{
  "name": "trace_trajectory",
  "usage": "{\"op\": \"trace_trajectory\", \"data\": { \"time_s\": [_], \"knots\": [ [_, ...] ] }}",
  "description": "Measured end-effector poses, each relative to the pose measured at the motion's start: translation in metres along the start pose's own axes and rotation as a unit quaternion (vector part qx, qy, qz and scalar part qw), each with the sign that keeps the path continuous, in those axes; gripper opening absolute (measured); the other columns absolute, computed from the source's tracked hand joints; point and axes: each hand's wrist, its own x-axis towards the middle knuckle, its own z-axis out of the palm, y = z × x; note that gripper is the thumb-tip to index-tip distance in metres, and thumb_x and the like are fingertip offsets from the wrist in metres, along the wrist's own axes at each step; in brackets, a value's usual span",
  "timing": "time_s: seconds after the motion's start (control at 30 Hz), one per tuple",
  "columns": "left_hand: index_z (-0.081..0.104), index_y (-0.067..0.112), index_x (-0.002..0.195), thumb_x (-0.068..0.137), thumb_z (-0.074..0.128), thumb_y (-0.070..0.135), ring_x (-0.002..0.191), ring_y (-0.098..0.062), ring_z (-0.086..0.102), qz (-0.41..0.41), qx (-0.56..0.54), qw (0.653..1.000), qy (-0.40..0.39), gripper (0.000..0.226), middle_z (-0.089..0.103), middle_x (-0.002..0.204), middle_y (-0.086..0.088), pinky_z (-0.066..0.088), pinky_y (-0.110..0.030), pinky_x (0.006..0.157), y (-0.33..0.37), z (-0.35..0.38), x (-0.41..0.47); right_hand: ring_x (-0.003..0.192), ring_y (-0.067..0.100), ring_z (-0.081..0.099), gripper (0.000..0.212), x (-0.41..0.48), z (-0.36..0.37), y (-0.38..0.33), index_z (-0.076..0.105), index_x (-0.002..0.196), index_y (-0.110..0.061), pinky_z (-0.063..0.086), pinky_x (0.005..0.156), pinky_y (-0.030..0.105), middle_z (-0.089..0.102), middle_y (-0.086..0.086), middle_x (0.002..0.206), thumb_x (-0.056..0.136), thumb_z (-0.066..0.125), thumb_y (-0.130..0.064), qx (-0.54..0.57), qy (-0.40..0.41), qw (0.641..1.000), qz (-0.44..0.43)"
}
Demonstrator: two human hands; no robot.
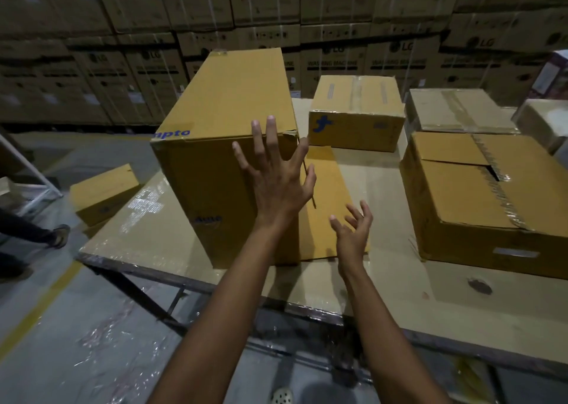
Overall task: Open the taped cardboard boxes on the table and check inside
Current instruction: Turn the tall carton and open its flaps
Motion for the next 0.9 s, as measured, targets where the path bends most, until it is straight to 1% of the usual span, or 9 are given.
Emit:
{"op": "trace_trajectory", "data": {
  "time_s": [0.07, 0.13, 0.2, 0.3, 0.53, 0.63, 0.73, 0.8, 0.9],
  "knots": [
    [0.054, 0.039, 0.131, 0.084, 0.06, 0.056, 0.152, -0.046, 0.014, 0.01, 0.004, 1.0, 0.009, 0.05, 0.024, 0.165, -0.021, 0.009, -0.073, 0.114, -0.003, 0.0, -0.001, 0.129, 0.029, 0.051, 0.086, 0.018, -0.008, 0.028, 0.038, 0.146, -0.038, 0.049, 0.106, 0.056, 0.049, 0.002, 0.146, 0.073, 0.083, -0.032, 0.01, 0.08, 0.986, 0.149],
    [0.053, 0.04, 0.132, 0.084, 0.061, 0.056, 0.153, -0.045, 0.012, 0.018, 0.007, 1.0, 0.01, 0.051, 0.024, 0.165, -0.02, 0.008, -0.073, 0.114, -0.006, -0.002, -0.001, 0.126, 0.035, 0.054, 0.095, 0.026, -0.014, 0.049, 0.038, 0.149, -0.027, 0.05, 0.106, 0.054, 0.049, 0.013, 0.141, 0.065, 0.083, -0.029, 0.051, 0.116, 0.962, 0.243],
    [0.052, 0.04, 0.133, 0.084, 0.061, 0.056, 0.153, -0.043, 0.011, 0.022, 0.004, 1.0, 0.012, 0.052, 0.024, 0.165, -0.02, 0.007, -0.072, 0.115, -0.008, -0.002, -0.002, 0.126, 0.033, 0.057, 0.087, 0.022, -0.012, 0.051, 0.037, 0.15, -0.015, 0.049, 0.109, 0.048, 0.055, 0.012, 0.134, 0.076, 0.082, -0.011, 0.161, 0.132, 0.934, 0.29],
    [0.052, 0.041, 0.136, 0.083, 0.061, 0.057, 0.153, -0.041, 0.01, 0.026, 0.001, 1.0, 0.015, 0.056, 0.024, 0.165, -0.019, 0.005, -0.071, 0.116, -0.009, -0.003, -0.003, 0.141, 0.031, 0.045, 0.074, 0.022, -0.009, 0.056, 0.04, 0.149, -0.011, 0.043, 0.111, 0.042, 0.046, 0.015, 0.151, 0.085, 0.074, 0.005, 0.303, 0.107, 0.896, 0.307],
    [0.051, 0.042, 0.137, 0.075, 0.064, 0.066, 0.154, -0.04, 0.01, 0.046, -0.003, 0.999, 0.009, 0.067, 0.019, 0.166, -0.016, 0.003, -0.069, 0.117, -0.015, -0.002, -0.004, 0.104, 0.022, 0.068, 0.042, -0.017, 0.032, 0.042, 0.06, 0.138, -0.03, 0.054, 0.068, 0.03, 0.071, -0.003, 0.121, 0.099, 0.068, -0.015, 0.103, -0.057, 0.985, 0.123],
    [0.054, 0.042, 0.136, 0.076, 0.064, 0.061, 0.155, -0.04, 0.011, 0.041, -0.009, 0.999, 0.014, 0.063, 0.021, 0.166, -0.017, 0.005, -0.069, 0.117, -0.012, -0.004, -0.005, 0.111, 0.021, 0.066, 0.036, -0.031, 0.059, 0.027, 0.06, 0.134, -0.035, 0.062, 0.087, 0.04, 0.067, -0.008, 0.124, 0.108, 0.05, -0.012, -0.048, -0.081, 0.995, 0.029],
    [0.053, 0.043, 0.138, 0.078, 0.063, 0.061, 0.155, -0.04, 0.011, 0.049, -0.011, 0.999, 0.021, 0.064, 0.022, 0.166, -0.017, 0.007, -0.07, 0.116, -0.016, -0.004, -0.005, 0.124, 0.035, 0.061, 0.039, -0.034, 0.067, 0.027, 0.052, 0.147, -0.033, 0.051, 0.106, 0.052, 0.065, 0.007, 0.134, 0.112, 0.037, -0.025, -0.185, -0.054, 0.981, 0.008],
    [0.052, 0.043, 0.14, 0.077, 0.065, 0.067, 0.154, -0.041, 0.012, 0.056, -0.01, 0.998, 0.024, 0.069, 0.022, 0.166, -0.018, 0.007, -0.071, 0.116, -0.019, -0.001, -0.004, 0.123, 0.041, 0.059, 0.04, -0.033, 0.068, 0.029, 0.051, 0.149, -0.03, 0.047, 0.105, 0.05, 0.066, 0.015, 0.131, 0.112, 0.035, -0.031, -0.233, -0.035, 0.972, 0.01],
    [0.054, 0.04, 0.136, 0.068, 0.067, 0.081, 0.151, -0.044, 0.01, 0.051, -0.013, 0.998, 0.017, 0.08, 0.02, 0.161, -0.019, 0.009, -0.075, 0.113, -0.023, -0.003, 0.001, 0.114, 0.038, 0.063, 0.042, -0.041, 0.079, 0.019, 0.056, 0.146, -0.022, 0.051, 0.097, 0.043, 0.07, 0.015, 0.12, 0.111, 0.036, -0.014, -0.239, 0.009, 0.97, -0.046]
  ]
}}
